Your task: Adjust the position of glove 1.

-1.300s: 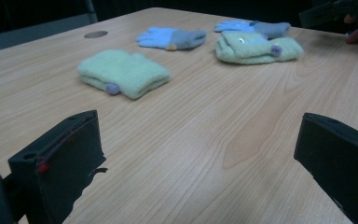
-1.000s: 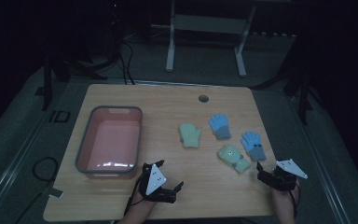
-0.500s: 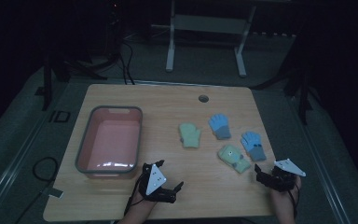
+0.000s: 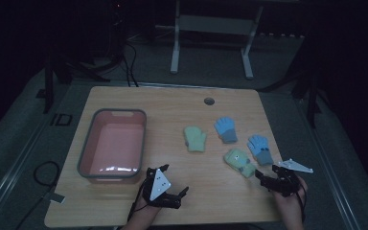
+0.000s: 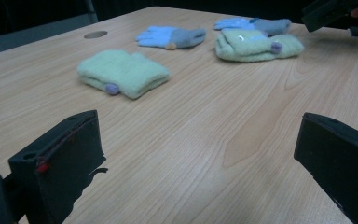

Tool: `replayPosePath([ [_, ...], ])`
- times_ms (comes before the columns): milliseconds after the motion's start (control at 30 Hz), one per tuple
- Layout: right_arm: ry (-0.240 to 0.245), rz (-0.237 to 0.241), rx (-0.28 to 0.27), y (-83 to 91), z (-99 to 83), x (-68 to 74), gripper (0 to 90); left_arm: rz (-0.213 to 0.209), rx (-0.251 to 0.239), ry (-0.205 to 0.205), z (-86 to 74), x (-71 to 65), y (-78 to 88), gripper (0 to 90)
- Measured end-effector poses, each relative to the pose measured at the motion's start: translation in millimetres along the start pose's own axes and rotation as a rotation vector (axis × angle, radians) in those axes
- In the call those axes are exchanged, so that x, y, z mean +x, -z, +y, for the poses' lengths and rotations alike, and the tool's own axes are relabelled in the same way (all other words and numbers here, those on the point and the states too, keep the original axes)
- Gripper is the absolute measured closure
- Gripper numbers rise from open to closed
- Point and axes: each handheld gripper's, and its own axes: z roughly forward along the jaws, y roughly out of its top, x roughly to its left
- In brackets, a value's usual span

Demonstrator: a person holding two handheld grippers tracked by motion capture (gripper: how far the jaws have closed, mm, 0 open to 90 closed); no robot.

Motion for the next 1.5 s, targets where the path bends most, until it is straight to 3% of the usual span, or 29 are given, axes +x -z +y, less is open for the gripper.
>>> replayPosePath([
  [233, 0.026, 0.020, -0.003, 3.7, 9.9, 8.2, 11.5, -0.002, -0.002, 0.009, -0.2, 1.0, 0.2, 1.2],
  [433, 0.052, 0.018, -0.009, 6.9, 19.6, 14.2, 11.4, -0.002, -0.004, 0.008, -0.2, 0.8, 0.3, 1.2],
  [700, 0.098, 0.026, -0.019, 7.7, 35.0, 20.5, 13.7, -0.005, -0.005, 0.013, -0.3, 1.4, 0.3, 1.2],
  [1500, 0.158, 0.085, -0.128, 10.9, 90.8, 53.4, 25.5, -0.011, -0.009, 0.013, -0.4, 1.3, 0.5, 1.2],
])
